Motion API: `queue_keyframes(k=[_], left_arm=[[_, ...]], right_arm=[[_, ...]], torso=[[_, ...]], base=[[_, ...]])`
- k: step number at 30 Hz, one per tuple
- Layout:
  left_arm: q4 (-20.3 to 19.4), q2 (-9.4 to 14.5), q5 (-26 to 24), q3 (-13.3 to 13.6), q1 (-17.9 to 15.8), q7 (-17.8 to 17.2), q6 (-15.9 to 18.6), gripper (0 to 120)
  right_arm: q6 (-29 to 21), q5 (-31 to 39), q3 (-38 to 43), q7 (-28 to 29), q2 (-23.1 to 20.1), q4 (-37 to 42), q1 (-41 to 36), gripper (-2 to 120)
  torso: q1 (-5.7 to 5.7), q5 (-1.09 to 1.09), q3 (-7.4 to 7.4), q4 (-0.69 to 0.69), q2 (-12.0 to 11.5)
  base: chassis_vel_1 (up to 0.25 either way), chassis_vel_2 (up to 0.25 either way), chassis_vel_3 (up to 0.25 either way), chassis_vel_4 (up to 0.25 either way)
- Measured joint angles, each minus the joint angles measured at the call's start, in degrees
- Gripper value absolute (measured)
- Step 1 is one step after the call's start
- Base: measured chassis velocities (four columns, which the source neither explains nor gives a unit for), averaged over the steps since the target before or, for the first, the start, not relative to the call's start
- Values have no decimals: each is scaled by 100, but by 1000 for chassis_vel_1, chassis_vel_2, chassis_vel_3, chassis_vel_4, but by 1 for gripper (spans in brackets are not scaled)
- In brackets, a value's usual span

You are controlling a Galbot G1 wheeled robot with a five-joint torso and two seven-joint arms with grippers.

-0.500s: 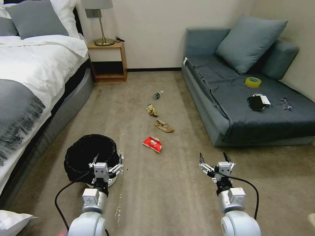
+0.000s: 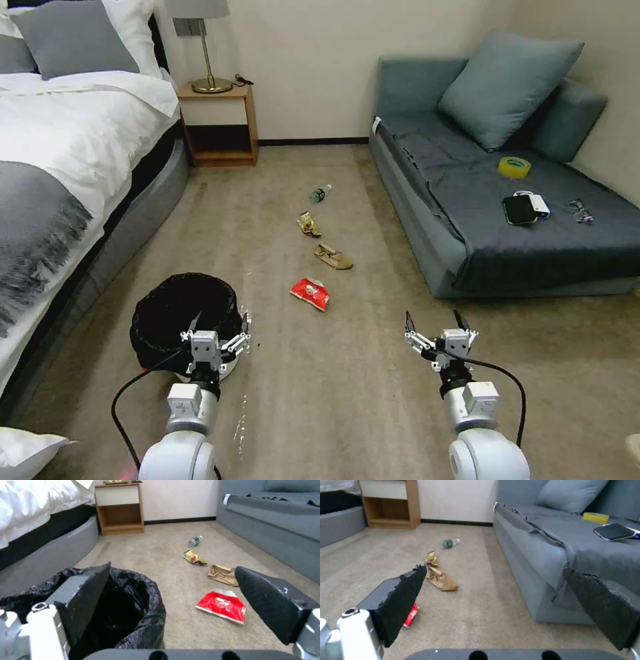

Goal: Pick up the trash bin, then pick up the garbage on the floor and place it into the trash bin.

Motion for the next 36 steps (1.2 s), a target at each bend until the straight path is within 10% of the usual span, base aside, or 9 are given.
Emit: queue_keyframes(k=[20, 29, 36], left_arm=[[-11, -14, 4, 0, 4, 0, 26, 100], [-853, -615, 478, 131, 191, -113, 1195, 100], [-844, -618, 240, -17, 151, -211, 1494, 100]], right_arm=[[0, 0, 0, 0, 0, 0, 0, 100], [3, -537, 103, -729, 408, 1107, -307, 100], [-80, -471, 242, -930, 617, 1695, -408, 100]], torso=[[0, 0, 0, 0, 0], [0, 1, 0, 0, 0], [0, 0, 0, 0, 0]], base=[[0, 0, 0, 0], [0, 0, 0, 0], [0, 0, 0, 0]])
